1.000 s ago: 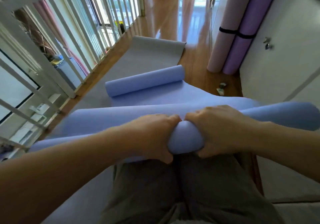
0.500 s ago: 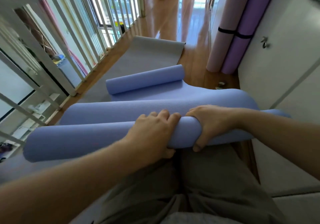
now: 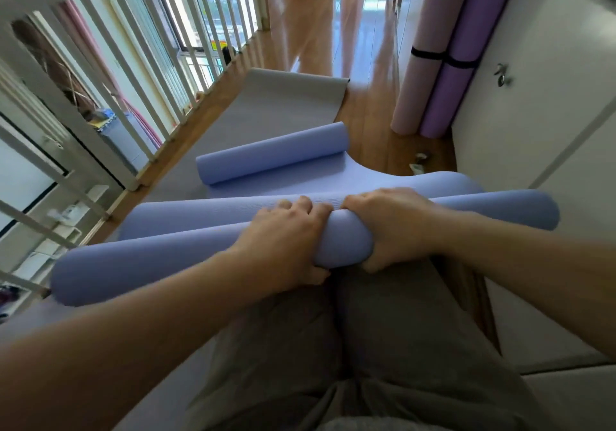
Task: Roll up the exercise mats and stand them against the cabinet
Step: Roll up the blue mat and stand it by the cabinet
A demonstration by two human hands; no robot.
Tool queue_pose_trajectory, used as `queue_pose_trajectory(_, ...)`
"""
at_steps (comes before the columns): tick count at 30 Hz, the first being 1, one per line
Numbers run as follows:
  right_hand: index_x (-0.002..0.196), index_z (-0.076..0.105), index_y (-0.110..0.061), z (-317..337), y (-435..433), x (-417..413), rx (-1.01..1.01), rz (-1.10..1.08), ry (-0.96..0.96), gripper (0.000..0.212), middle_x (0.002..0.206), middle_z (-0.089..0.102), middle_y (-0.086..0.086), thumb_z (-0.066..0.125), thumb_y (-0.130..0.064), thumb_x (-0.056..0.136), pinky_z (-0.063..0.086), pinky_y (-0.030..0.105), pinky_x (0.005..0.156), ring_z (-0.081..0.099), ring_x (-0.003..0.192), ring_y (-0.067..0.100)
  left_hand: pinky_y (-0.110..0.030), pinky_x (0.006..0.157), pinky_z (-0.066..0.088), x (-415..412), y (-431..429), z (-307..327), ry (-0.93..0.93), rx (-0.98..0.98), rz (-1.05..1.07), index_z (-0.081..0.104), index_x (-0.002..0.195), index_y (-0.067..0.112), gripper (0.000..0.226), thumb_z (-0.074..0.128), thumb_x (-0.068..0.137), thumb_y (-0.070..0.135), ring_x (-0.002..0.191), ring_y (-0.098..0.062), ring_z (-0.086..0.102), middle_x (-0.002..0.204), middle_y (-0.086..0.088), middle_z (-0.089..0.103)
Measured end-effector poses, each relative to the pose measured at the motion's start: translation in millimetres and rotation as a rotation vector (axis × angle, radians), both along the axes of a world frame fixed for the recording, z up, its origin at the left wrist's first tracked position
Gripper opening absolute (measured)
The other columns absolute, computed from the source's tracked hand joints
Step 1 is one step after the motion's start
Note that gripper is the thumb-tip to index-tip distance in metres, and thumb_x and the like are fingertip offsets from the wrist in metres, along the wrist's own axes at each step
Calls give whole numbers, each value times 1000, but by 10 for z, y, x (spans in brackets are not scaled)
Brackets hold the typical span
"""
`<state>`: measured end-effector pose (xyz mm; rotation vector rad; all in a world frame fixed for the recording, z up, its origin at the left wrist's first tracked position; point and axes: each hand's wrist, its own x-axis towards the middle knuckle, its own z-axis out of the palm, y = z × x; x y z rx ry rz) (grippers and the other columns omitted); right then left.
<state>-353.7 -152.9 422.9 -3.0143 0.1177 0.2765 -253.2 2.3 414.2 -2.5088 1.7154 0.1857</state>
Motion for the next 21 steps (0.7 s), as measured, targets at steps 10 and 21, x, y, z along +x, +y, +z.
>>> queue_pose_trajectory(10, 117, 61, -11, -394, 61, -54, -138, 58, -487, 77, 98, 69, 11, 88, -42, 52, 55, 43, 72, 67, 80, 30, -33, 94, 45, 320, -138, 0, 205, 84, -9, 32, 140, 30, 89, 78, 66, 49, 112, -18, 54, 131, 3, 53)
queue_pose_trajectory(21, 127, 48, -24, -160, -123, 202, -101, 60, -248, 70, 113, 63, -1, 69, -57, 69, 45, 29, 82, 61, 97, 18, -38, 92, 44, 168, -131, -74, -135, -174, 44, 25, 142, 27, 80, 67, 77, 48, 110, -24, 54, 126, -3, 50)
